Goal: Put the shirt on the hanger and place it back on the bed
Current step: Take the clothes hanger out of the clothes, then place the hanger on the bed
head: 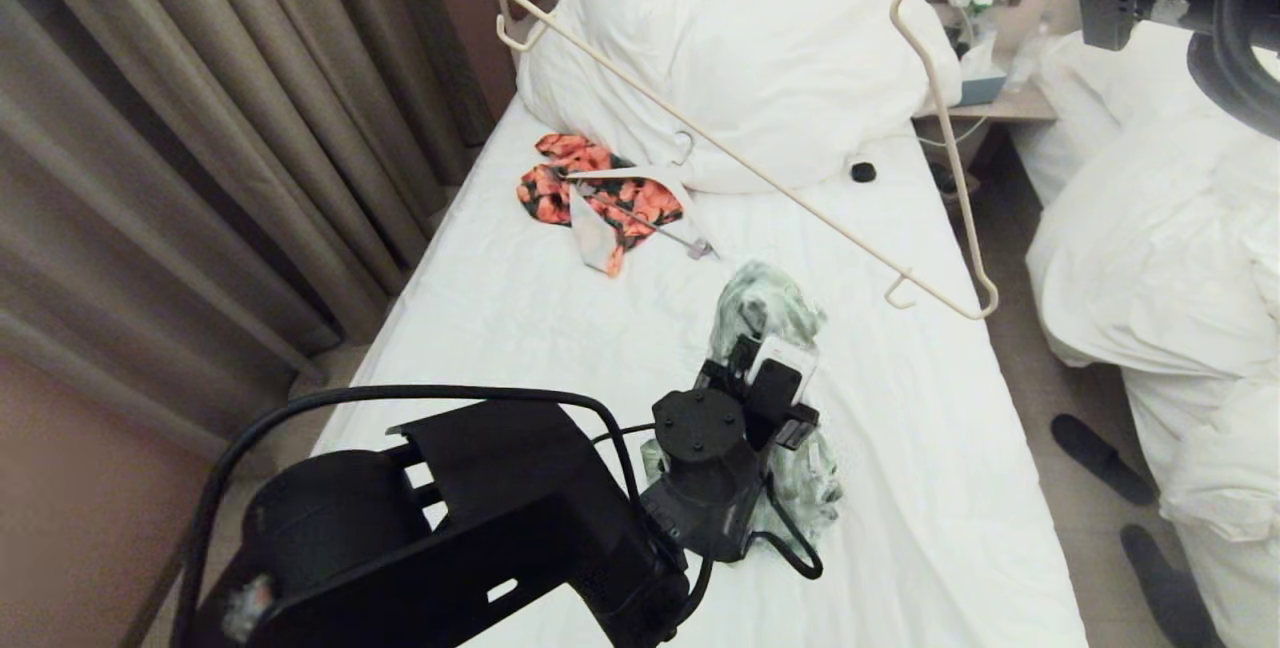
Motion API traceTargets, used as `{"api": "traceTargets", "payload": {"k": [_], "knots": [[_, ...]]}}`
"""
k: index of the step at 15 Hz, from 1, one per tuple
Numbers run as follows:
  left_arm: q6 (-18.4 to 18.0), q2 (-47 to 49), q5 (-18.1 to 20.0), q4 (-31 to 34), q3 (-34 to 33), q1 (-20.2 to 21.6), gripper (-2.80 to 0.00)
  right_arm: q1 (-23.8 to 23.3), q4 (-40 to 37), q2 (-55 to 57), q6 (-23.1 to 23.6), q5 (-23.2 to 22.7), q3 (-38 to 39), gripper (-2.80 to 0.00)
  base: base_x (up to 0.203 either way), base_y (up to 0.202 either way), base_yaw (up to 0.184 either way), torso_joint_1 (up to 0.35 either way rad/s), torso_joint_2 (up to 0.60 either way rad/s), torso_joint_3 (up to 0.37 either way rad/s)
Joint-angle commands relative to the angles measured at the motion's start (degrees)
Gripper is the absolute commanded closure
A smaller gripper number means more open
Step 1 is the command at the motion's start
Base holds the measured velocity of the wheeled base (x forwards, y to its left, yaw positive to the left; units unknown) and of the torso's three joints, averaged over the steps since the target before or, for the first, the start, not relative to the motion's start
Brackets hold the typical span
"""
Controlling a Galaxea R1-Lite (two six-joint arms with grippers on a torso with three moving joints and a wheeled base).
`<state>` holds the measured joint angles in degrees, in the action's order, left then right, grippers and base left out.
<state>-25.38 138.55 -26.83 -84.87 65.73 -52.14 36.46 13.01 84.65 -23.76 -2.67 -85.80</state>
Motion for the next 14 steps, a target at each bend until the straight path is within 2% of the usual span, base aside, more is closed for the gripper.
{"api": "traceTargets", "payload": {"k": [1,6,7,9,11,14], "knots": [[-0.2,0.7,-0.2,-0.6,0.0,0.2,-2.80,-0.1,0.1,0.1,0.0,-0.1,0.0,0.00,0.000,0.000,0.000,0.000,0.00,0.000],[-0.4,-2.1,0.2,0.8,-1.7,1.2,-2.80,-0.6,-0.3,2.1,1.1,0.2,0.6,0.00,0.000,0.000,0.000,0.000,0.00,0.000],[-0.4,-2.0,0.2,0.9,-1.5,1.9,0.00,-1.1,-0.7,2.7,1.0,0.3,0.7,0.00,0.000,0.000,0.000,0.000,0.00,0.000],[-0.4,-2.2,0.5,1.6,-0.6,3.6,0.00,-3.7,-1.2,3.3,1.1,0.4,1.1,0.00,0.000,0.000,0.000,0.000,0.00,0.000],[-0.4,-4.5,2.1,4.2,-2.6,4.1,0.00,-6.6,-1.2,3.4,1.1,0.4,0.6,0.00,0.000,0.000,0.000,0.000,0.00,0.000],[-0.5,-6.9,4.2,5.8,-5.9,3.9,0.00,-8.3,-1.6,4.8,1.8,0.4,0.2,0.00,0.000,0.000,0.000,0.000,0.00,0.000]]}}
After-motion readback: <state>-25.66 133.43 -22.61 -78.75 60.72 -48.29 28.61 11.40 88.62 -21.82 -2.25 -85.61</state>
